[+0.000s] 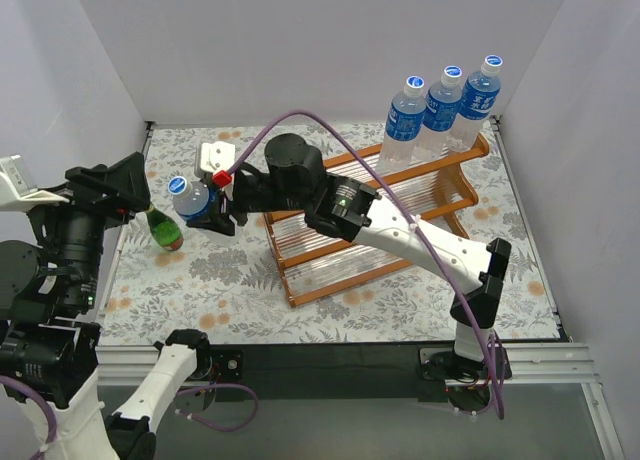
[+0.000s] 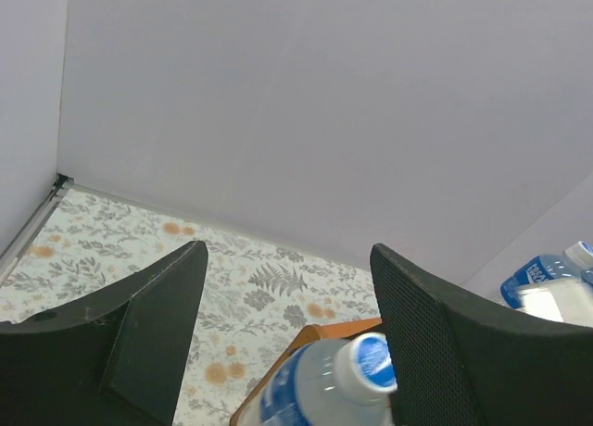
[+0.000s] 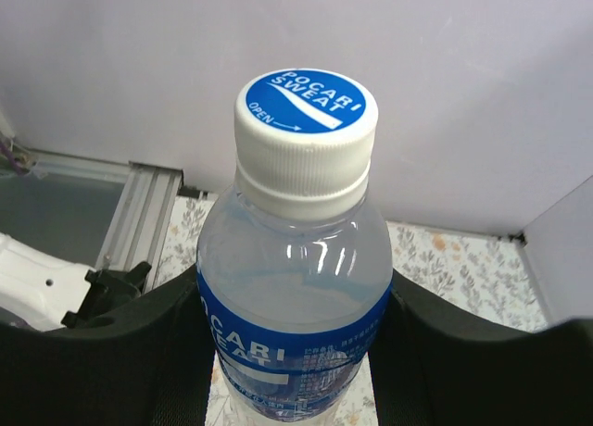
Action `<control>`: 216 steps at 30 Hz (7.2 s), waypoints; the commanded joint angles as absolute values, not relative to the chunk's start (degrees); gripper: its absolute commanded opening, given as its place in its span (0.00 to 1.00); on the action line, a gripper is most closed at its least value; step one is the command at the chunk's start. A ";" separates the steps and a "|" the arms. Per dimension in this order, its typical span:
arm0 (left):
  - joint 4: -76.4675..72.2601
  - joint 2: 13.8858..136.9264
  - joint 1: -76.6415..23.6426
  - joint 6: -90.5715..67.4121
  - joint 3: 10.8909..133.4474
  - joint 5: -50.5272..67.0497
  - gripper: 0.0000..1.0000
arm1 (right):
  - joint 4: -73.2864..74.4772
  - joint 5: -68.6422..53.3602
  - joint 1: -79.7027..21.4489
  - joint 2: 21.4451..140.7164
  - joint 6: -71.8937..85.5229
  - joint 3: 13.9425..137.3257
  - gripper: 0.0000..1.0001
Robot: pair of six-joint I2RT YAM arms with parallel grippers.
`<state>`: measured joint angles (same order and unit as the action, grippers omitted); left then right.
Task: Place and organize the beverage onto the shelf
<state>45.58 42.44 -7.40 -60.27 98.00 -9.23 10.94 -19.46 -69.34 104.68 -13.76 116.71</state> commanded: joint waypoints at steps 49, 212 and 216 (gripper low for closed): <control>44.82 34.72 -7.91 -60.20 78.49 -9.49 0.70 | -7.56 13.71 -44.48 68.64 -3.34 87.89 0.01; 25.41 83.75 5.80 -50.72 76.29 15.12 0.69 | 36.04 -9.05 -33.05 40.34 -19.25 54.31 0.96; 23.12 87.80 5.36 -48.52 77.43 13.89 0.66 | 35.25 -10.81 -32.87 41.75 -19.42 55.81 0.96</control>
<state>26.37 87.61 5.61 -51.66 74.56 14.22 36.34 -7.90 -33.21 41.82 -20.12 53.71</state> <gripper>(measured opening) 0.669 0.964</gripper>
